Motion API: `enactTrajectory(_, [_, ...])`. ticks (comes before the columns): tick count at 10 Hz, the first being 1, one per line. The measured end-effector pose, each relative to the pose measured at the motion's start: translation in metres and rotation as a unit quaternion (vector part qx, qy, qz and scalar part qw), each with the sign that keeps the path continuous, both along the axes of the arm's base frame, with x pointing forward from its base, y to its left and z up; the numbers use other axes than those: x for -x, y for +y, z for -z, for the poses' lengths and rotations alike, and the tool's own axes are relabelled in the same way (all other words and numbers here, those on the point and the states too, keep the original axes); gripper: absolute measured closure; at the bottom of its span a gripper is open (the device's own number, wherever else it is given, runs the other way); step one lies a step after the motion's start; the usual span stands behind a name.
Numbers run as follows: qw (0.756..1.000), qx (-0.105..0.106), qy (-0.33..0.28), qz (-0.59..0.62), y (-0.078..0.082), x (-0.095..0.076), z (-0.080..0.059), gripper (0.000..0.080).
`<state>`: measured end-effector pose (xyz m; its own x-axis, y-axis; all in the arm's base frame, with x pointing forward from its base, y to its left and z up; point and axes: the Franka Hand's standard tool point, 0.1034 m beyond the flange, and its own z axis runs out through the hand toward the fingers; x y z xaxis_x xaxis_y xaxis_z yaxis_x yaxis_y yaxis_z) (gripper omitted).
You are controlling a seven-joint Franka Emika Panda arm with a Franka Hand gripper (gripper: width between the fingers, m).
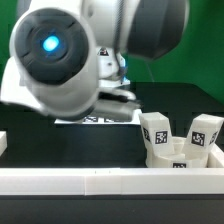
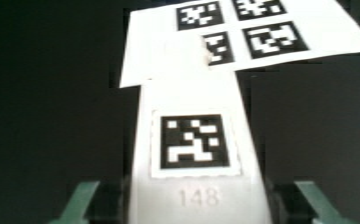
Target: Assemble stool
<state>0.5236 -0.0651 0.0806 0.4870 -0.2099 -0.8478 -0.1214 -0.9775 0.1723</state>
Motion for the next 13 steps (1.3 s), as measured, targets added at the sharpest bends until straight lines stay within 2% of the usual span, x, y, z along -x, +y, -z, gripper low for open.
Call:
enactTrajectory(1, [1.000, -0.007, 0.000, -0.004, -0.002, 0.002, 0.003, 0.0462])
enactTrajectory(4, [0.999, -0.002, -0.035, -0.007, -0.003, -0.009, 0.008, 0.0462])
enactTrajectory(5, [0.997, 0.001, -0.074, -0.011, 0.001, -0.020, 0.006, 0.0462])
enactTrajectory(7, [0.990, 0.003, -0.138, -0.005, 0.012, -0.020, -0.013, 0.0462])
enactTrajectory(8, [0.987, 0.011, -0.162, 0.002, 0.020, -0.017, -0.024, 0.0462])
enactTrajectory(9, [0.979, 0.019, -0.203, 0.004, 0.028, -0.022, -0.030, 0.0462])
enactTrajectory(10, [0.973, 0.018, -0.231, 0.001, 0.027, -0.022, -0.026, 0.0462])
enactTrajectory(11, [0.963, 0.020, -0.269, -0.002, 0.027, -0.030, -0.023, 0.0462])
enactTrajectory(13, [0.937, 0.021, -0.349, -0.009, 0.034, -0.036, -0.024, 0.0462])
